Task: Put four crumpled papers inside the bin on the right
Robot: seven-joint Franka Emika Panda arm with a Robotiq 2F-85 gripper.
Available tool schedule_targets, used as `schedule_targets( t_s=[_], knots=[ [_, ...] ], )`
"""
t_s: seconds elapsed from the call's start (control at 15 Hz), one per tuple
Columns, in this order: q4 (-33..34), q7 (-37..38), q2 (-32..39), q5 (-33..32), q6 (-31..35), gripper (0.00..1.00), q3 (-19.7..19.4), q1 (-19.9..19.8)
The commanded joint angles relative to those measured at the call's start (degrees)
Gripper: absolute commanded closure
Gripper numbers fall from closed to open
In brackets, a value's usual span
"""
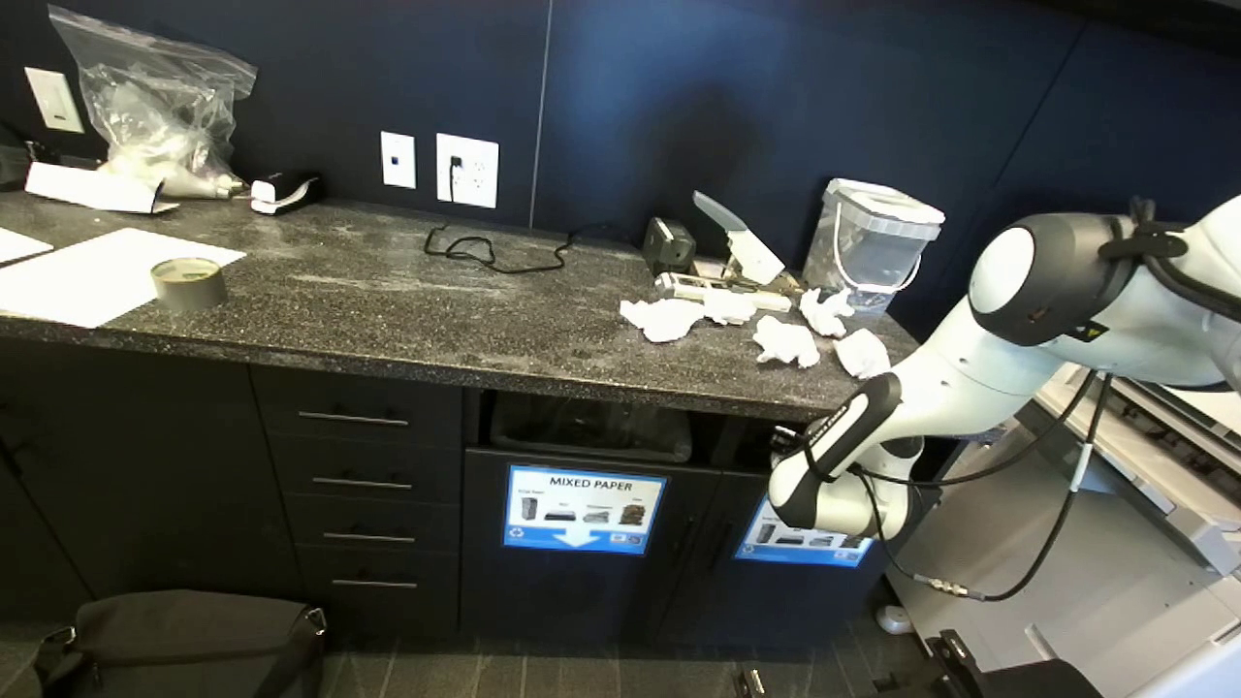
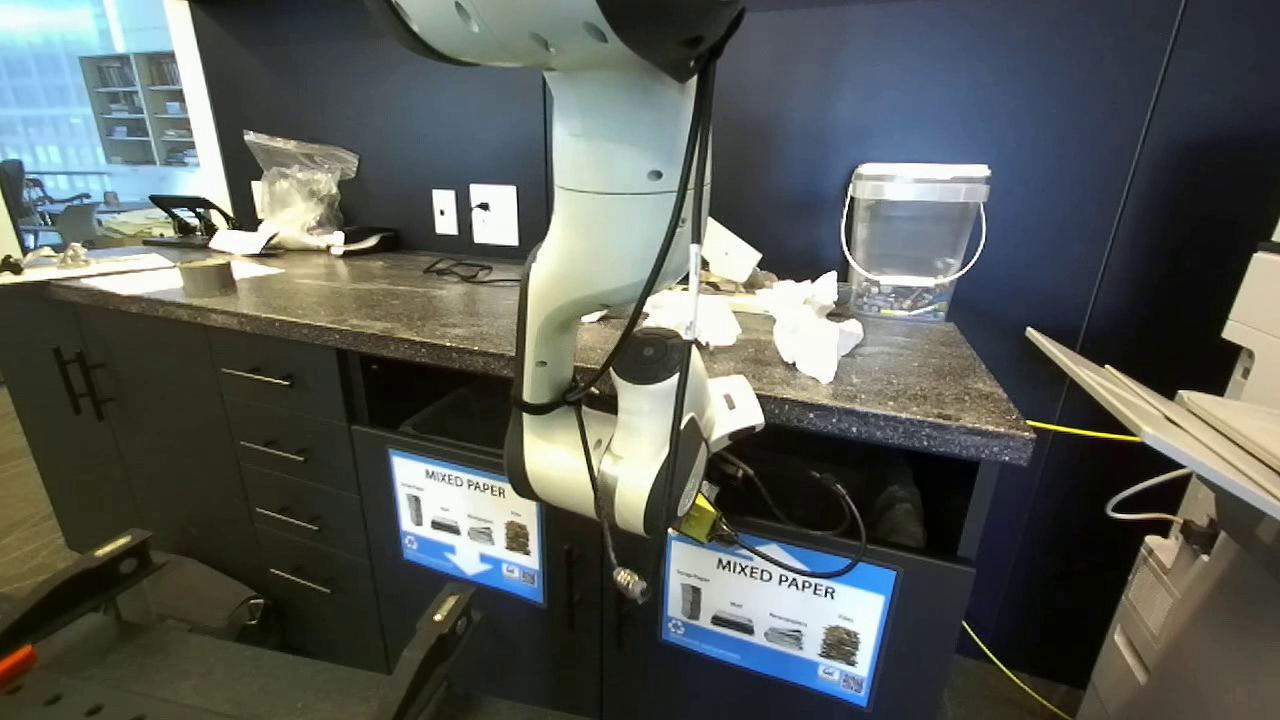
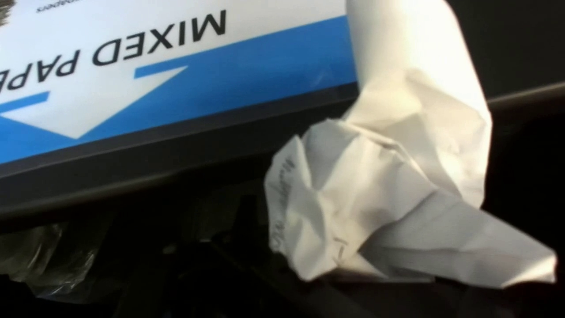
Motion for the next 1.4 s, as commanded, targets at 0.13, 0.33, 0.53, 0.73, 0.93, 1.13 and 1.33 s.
schedule_targets(
  t_s=[0.13, 0.33, 0.53, 0.73, 0.93, 1.13, 1.33],
  knots=[
    [-0.7, 0.4, -4.8, -4.8, -2.7, 0.0, 3.0, -2.2],
    [-4.0, 0.1, -6.9, -6.1, -2.6, 0.0, 3.3, -2.9],
    [-7.5, -0.2, -9.6, -4.6, -4.4, 0.25, 2.7, -2.0],
    [-11.1, -0.7, -13.0, -3.3, -6.6, 0.49, 2.2, -1.3],
    [-15.4, -1.4, -16.7, -1.0, -6.3, 0.71, 1.1, 0.2],
    [-18.2, -2.2, -20.4, 0.7, -6.2, 0.92, 0.5, 1.3],
    [-19.4, -3.6, -21.2, 3.5, -4.6, 0.92, -1.1, 3.3]
  ],
)
